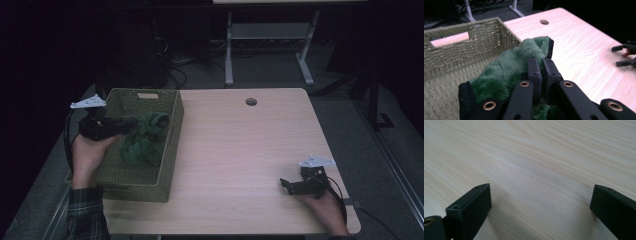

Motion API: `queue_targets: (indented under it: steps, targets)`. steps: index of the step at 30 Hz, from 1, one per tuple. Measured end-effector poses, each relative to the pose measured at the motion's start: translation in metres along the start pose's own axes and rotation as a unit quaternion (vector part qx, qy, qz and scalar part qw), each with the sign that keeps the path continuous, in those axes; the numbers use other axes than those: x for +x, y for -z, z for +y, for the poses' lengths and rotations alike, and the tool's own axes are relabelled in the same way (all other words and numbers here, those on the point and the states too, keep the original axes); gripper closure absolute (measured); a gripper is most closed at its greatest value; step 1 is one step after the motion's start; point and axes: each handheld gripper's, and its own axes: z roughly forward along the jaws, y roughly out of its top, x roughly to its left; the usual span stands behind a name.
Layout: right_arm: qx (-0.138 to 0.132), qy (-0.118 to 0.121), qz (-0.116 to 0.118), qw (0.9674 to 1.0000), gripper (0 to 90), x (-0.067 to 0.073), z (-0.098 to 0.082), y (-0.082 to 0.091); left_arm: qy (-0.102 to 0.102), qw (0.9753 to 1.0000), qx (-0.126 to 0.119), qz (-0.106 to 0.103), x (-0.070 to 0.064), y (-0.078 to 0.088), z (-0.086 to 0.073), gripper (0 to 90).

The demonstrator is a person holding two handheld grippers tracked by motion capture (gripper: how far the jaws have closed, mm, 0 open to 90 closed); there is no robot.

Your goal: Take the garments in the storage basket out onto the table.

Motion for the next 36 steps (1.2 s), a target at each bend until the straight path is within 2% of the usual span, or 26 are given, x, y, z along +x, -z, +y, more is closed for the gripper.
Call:
queue_targets:
  steps: [9, 17, 29, 36]
  targets:
    - [0.0, 0.0, 0.0, 1.0, 3.2, 0.0, 0.0, 0.0, -0.015, 0.9993, -0.034, 0.003, -0.013, 0.018, 0.033, 86.2]
    - [0.0, 0.0, 0.0, 1.0, 3.3, 0.0, 0.0, 0.0, -0.033, 0.9979, -0.055, -0.006, -0.027, 0.026, 0.061, 86.2]
    - [0.0, -0.001, -0.002, 1.0, 3.2, 0.0, 0.0, 0.0, -0.058, 0.9959, -0.063, -0.029, -0.052, 0.013, 0.091, 86.2]
    - [0.0, -0.002, -0.002, 1.0, 3.2, 0.0, 0.0, 0.0, -0.074, 0.9931, -0.074, -0.053, -0.073, 0.001, 0.108, 86.3]
